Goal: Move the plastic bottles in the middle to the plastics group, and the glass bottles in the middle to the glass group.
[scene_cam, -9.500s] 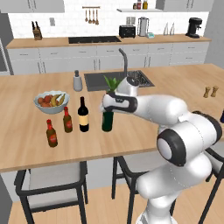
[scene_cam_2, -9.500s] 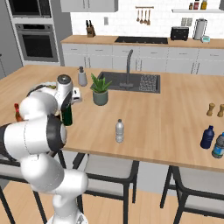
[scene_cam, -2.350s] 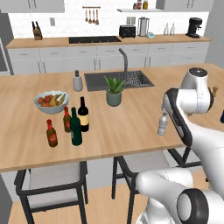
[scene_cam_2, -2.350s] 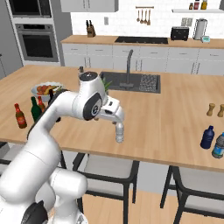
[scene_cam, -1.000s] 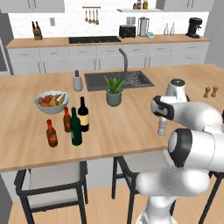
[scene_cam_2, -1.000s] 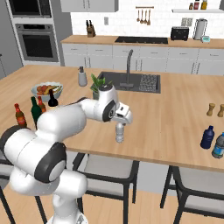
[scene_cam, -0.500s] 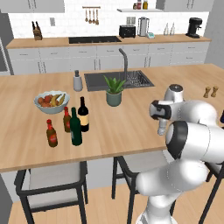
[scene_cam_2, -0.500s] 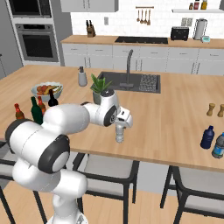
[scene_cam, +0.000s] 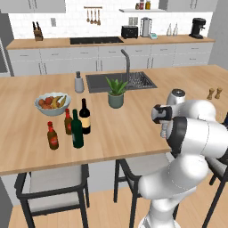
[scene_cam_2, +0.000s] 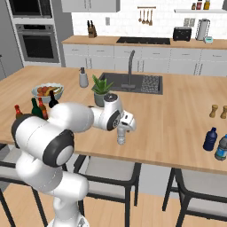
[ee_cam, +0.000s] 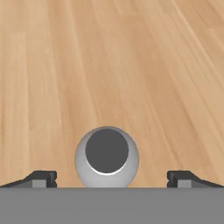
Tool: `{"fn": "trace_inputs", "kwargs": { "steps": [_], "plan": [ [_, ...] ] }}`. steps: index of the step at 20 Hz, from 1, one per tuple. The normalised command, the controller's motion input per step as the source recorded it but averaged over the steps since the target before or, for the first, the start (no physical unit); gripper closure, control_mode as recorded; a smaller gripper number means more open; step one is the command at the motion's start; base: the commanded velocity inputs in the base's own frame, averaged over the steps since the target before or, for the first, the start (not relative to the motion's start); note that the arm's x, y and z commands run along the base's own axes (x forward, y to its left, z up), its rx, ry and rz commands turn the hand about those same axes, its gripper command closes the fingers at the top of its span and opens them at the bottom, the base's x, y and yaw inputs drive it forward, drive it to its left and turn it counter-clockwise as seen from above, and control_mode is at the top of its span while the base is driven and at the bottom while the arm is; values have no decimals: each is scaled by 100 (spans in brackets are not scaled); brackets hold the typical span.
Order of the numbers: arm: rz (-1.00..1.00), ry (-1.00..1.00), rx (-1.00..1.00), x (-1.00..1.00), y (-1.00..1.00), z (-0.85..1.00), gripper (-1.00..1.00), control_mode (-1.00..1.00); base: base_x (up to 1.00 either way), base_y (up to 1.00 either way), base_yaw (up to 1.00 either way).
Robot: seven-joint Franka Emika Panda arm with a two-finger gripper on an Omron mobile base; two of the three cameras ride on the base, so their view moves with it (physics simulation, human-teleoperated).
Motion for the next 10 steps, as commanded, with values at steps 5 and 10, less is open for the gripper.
{"fn": "trace_inputs", "kwargs": {
  "steps": [5,10],
  "plan": [
    [0,0,0,2,-10,-9,-100,-100,0,0,0],
    [0,-1,0,14,0,0,-100,-100,0,0,0]
  ]
}}
